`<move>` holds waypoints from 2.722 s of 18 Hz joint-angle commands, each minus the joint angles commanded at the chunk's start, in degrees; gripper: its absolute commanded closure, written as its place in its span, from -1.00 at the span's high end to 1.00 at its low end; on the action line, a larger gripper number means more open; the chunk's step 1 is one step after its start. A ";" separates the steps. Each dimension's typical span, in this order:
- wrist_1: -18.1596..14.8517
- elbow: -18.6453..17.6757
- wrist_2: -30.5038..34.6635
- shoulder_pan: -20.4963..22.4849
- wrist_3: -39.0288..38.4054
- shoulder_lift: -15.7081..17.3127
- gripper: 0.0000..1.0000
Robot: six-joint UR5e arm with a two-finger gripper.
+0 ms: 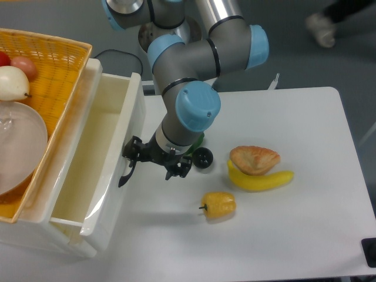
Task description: Slide the top white drawer open
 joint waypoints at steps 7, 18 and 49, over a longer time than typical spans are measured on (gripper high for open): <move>-0.09 0.17 -0.17 1.32 0.45 0.00 1.00; -0.09 0.53 -0.09 3.25 1.33 -0.62 1.00; -0.44 0.88 -2.02 6.50 1.95 -0.88 1.00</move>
